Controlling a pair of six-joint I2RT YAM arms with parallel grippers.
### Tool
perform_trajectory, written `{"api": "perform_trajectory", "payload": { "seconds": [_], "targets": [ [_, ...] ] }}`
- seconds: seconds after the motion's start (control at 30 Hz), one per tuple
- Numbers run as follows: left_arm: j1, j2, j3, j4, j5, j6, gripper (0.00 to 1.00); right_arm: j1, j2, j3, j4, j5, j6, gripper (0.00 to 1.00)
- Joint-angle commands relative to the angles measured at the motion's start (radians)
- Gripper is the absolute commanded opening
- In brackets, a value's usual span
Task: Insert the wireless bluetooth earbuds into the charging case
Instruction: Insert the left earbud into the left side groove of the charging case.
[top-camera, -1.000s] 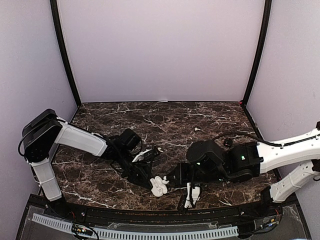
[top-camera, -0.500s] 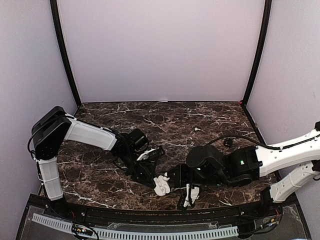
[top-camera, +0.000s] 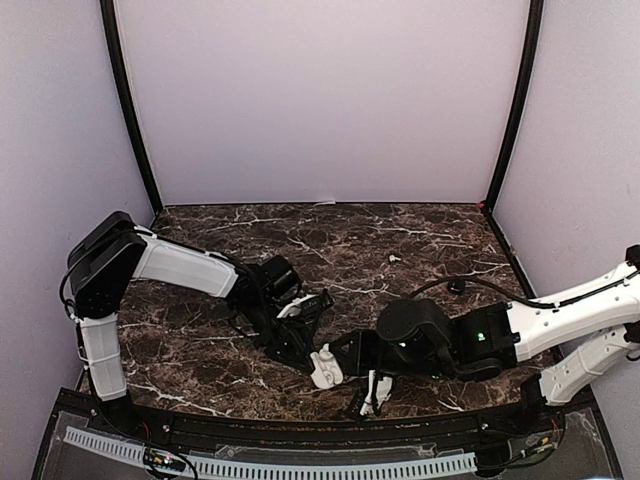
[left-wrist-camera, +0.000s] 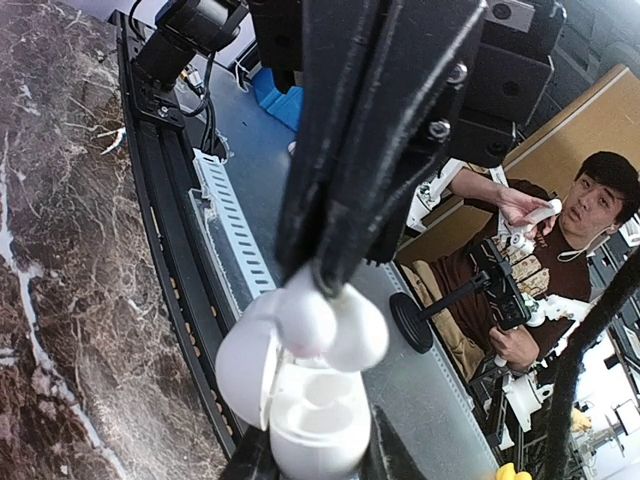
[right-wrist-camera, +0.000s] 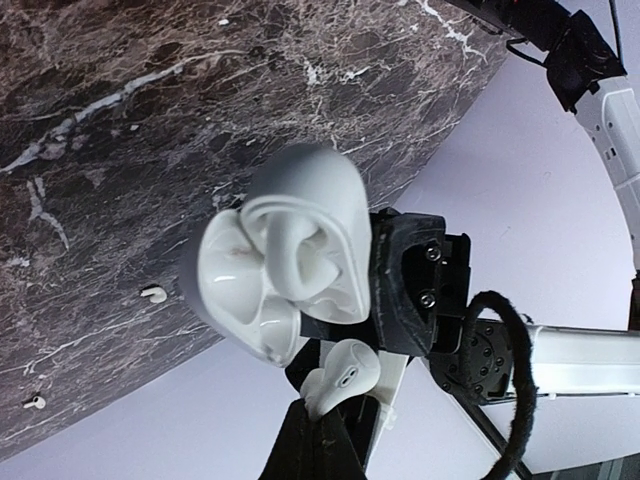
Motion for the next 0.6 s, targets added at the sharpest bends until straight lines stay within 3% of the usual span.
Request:
{"api": "perform_trajectory", "payload": {
  "seconds": [0.0,0.57],
  "targets": [
    [-0.006,0.016,0.039,-0.094,0.041,0.061,0.00,0.027,0.012,-0.003,0.061,-0.009,-0.387,0.00],
    [-0.019,0.052,0.097,-0.283,0.067,0.237,0.00,0.050,0.028,-0.004,0.002,-0.006,-0.441,0.00]
  ]
}}
